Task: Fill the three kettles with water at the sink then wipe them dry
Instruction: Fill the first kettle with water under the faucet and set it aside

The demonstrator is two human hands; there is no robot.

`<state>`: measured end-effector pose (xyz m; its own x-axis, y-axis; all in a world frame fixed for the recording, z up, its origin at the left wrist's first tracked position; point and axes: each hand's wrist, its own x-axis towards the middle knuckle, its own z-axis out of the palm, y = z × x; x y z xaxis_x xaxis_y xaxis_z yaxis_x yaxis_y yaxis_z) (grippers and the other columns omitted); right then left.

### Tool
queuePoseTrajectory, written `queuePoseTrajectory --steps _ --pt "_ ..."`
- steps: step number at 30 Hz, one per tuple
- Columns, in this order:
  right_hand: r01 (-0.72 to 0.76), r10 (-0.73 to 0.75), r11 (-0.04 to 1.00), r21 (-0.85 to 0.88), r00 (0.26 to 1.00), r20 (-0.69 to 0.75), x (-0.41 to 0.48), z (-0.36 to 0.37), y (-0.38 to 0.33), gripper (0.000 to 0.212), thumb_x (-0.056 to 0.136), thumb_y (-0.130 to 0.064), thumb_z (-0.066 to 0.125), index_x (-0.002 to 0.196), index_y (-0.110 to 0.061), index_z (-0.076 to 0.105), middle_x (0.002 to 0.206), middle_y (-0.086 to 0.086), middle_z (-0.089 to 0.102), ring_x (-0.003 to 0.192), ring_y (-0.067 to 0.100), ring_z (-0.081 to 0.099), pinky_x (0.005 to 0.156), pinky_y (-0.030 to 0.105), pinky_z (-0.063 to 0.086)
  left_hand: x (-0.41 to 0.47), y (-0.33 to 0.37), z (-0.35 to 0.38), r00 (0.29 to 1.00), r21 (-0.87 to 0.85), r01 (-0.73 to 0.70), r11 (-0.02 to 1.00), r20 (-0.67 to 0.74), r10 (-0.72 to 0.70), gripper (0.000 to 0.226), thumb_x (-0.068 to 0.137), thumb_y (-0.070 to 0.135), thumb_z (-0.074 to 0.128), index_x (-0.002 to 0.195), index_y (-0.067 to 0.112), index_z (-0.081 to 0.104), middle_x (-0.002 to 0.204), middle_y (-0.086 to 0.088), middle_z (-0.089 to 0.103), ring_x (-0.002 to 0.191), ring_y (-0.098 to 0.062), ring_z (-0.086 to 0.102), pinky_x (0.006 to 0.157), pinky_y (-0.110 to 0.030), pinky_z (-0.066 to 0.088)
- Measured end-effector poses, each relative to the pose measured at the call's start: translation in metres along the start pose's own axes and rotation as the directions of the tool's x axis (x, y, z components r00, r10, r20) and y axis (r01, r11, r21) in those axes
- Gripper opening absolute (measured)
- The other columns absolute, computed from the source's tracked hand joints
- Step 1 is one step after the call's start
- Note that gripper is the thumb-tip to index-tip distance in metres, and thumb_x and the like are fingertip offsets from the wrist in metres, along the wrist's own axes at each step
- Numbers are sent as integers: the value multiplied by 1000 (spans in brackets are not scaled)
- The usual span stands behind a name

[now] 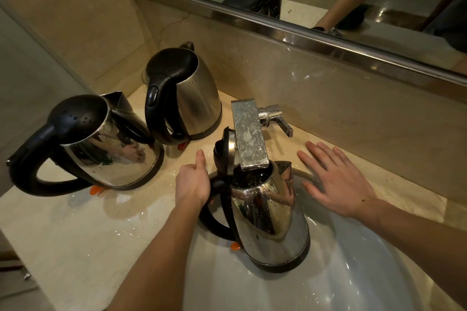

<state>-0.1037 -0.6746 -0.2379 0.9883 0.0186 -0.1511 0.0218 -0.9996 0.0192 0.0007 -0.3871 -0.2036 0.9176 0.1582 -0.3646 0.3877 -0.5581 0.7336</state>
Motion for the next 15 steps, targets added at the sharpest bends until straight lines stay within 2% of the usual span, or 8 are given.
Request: queuePoseTrajectory --steps 7,15 --pt "-6 6 1000 6 1000 3 -1 -2 -1 70 94 -64 14 156 -31 12 163 2 13 150 21 9 119 44 12 1 -2 0 1000 -6 -1 1000 3 1 57 104 52 27 66 11 40 66 -11 45 64 -24 47 64 -35 38" --pt "-2 2 1000 8 1000 4 -1 -2 -1 71 94 -66 11 156 -32 9 164 1 9 150 20 7 120 44 10 0 0 0 1000 0 6 1000 1 -6 58 104 52 27 65 11 38 62 -7 43 60 -20 45 59 -33 36"
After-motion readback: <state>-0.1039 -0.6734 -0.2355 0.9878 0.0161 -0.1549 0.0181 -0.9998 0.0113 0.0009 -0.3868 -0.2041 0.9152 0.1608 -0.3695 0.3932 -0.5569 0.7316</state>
